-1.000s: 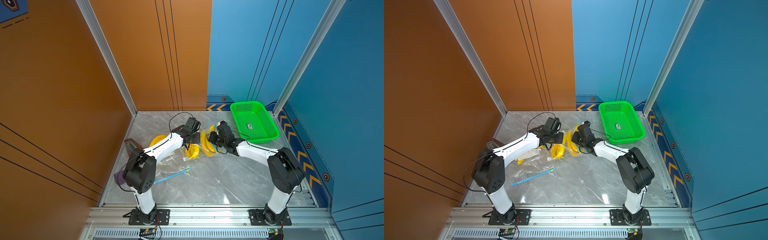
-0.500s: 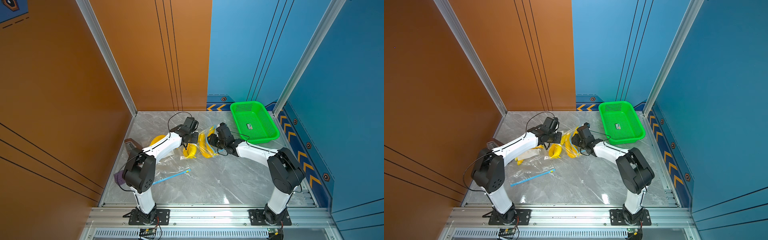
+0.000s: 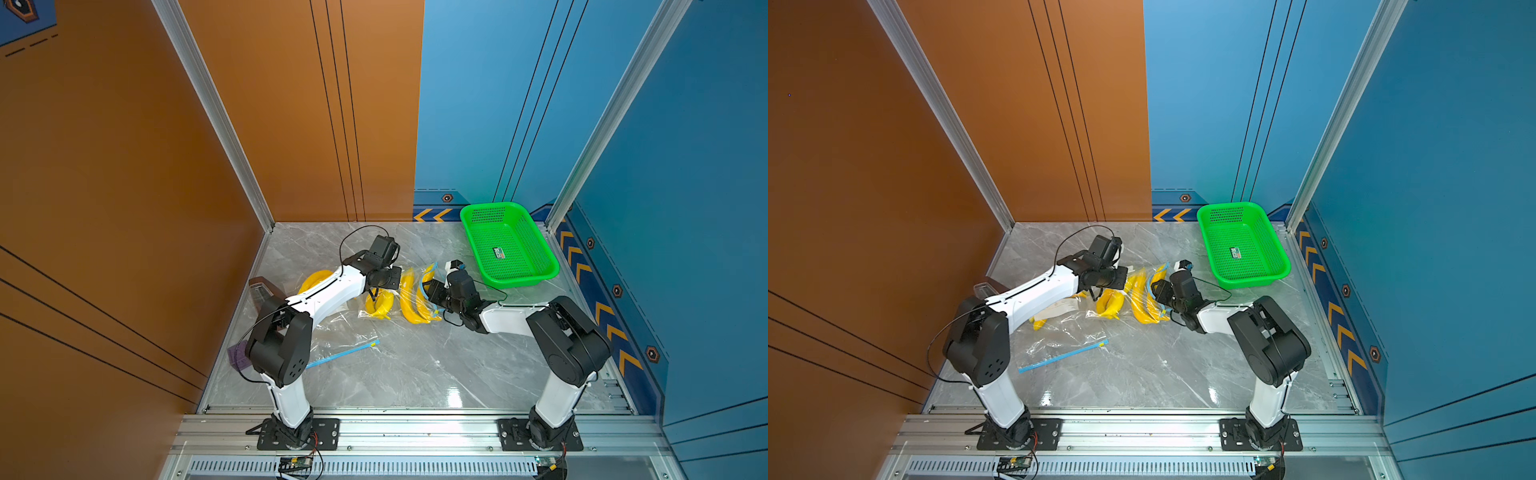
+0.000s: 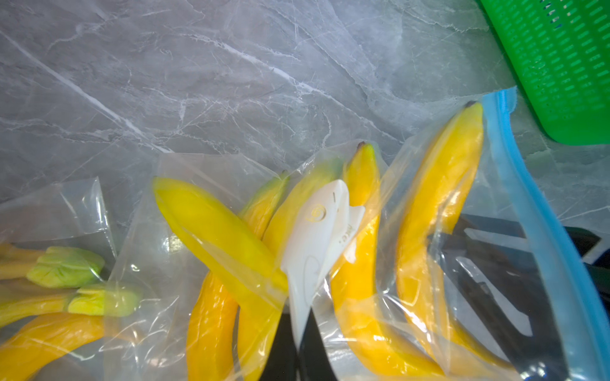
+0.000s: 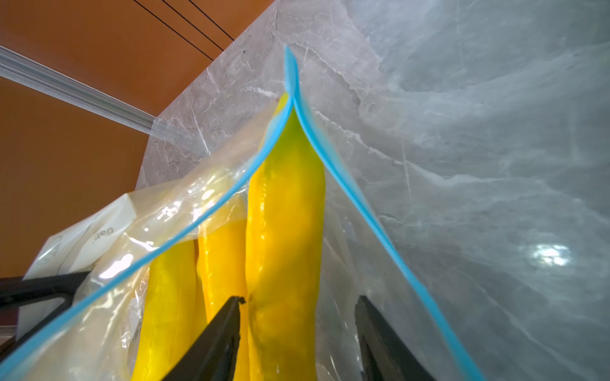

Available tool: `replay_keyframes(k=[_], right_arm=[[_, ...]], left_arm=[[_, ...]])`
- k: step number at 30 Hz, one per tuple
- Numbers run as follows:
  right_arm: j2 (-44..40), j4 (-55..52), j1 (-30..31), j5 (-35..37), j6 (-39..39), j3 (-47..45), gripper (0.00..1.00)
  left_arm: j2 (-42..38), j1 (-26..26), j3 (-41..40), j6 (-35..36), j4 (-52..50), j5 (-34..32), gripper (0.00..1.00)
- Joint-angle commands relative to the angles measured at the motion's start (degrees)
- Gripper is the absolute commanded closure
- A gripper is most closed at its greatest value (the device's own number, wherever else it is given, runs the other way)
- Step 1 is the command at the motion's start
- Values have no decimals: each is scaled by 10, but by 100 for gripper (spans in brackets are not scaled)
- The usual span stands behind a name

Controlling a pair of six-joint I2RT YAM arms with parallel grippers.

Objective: Open the zip-top bag and take out the banana
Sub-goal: Pick up the banana from the zipper food storage bag.

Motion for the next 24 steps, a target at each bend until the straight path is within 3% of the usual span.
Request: replay_keyframes(k=[1,8,14,24], right_arm=[[5,53,-6,53,14,4,42],[51,16,-14,106,52,65,40],[96,-38,-14,104,62,123,41],[150,-68,-10,81,39,182,53]], left_arm=[[-2,-11,7,8,-14,-5,100],[-4,-35,6,1,-14,-6,100],[-4,-39,6,0,-13,-7,100],[0,-41,9,0,-14,-10,100]])
